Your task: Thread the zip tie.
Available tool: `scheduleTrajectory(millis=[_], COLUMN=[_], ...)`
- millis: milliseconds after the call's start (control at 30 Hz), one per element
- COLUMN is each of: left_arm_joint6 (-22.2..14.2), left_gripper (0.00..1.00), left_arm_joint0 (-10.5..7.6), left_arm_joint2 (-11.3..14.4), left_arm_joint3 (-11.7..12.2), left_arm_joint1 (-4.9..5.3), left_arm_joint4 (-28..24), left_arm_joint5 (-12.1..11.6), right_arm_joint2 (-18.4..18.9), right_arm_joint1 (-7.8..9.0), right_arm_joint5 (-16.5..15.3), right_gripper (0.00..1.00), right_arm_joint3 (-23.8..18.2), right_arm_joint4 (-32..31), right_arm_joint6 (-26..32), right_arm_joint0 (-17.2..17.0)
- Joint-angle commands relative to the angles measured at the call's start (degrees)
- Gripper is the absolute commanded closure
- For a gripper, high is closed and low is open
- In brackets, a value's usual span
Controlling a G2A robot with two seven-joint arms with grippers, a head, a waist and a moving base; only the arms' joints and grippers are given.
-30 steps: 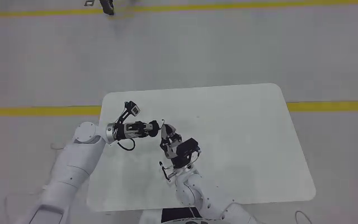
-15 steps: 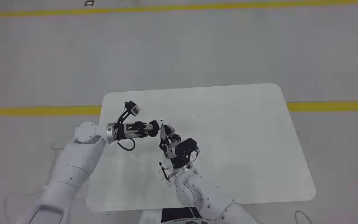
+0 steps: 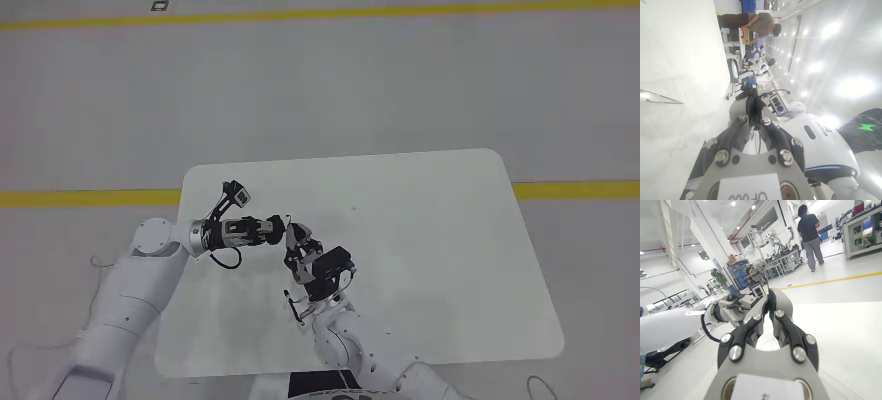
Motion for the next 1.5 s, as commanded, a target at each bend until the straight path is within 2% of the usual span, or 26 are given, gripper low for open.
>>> scheduleTrajectory(millis=[0, 633, 667, 700, 1000, 1167, 1300, 1467], left_arm_joint6=[0.0, 0.0, 0.0, 0.0, 0.0, 0.0, 0.0, 0.0], left_gripper=[1.00, 1.00, 1.00, 1.00, 1.00, 1.00, 1.00, 1.00], left_arm_joint0=[0.00, 0.00, 0.00, 0.00, 0.00, 0.00, 0.00, 0.00], left_arm_joint2=[0.0, 0.0, 0.0, 0.0, 0.0, 0.0, 0.0, 0.0], left_arm_joint3=[0.0, 0.0, 0.0, 0.0, 0.0, 0.0, 0.0, 0.0], left_arm_joint1=[0.00, 0.00, 0.00, 0.00, 0.00, 0.00, 0.00, 0.00], left_arm_joint4=[0.0, 0.0, 0.0, 0.0, 0.0, 0.0, 0.0, 0.0], left_arm_joint5=[0.0, 0.0, 0.0, 0.0, 0.0, 0.0, 0.0, 0.0], right_arm_joint2=[0.0, 0.1, 0.1, 0.1, 1.3, 2.6, 3.8, 4.0], right_arm_joint1=[-0.01, -0.09, -0.08, -0.08, 0.36, 1.04, 1.68, 1.74], right_arm_joint5=[0.0, 0.1, 0.1, 0.2, 1.1, 0.7, 1.2, 1.2], right_gripper=[1.00, 1.00, 0.66, 0.00, 0.00, 0.00, 0.00, 0.00], right_arm_joint3=[0.1, 0.8, 0.8, 0.7, -0.8, -2.4, -3.9, -4.1], right_arm_joint4=[0.1, 0.0, 0.0, 0.0, -1.8, -5.0, -9.4, -9.7], right_arm_joint6=[-0.1, -0.3, -0.3, -0.3, -4.1, -6.6, -6.8, -6.8], right_arm_joint0=[0.0, 0.0, 0.0, 0.0, -1.3, -2.9, -4.3, -4.5])
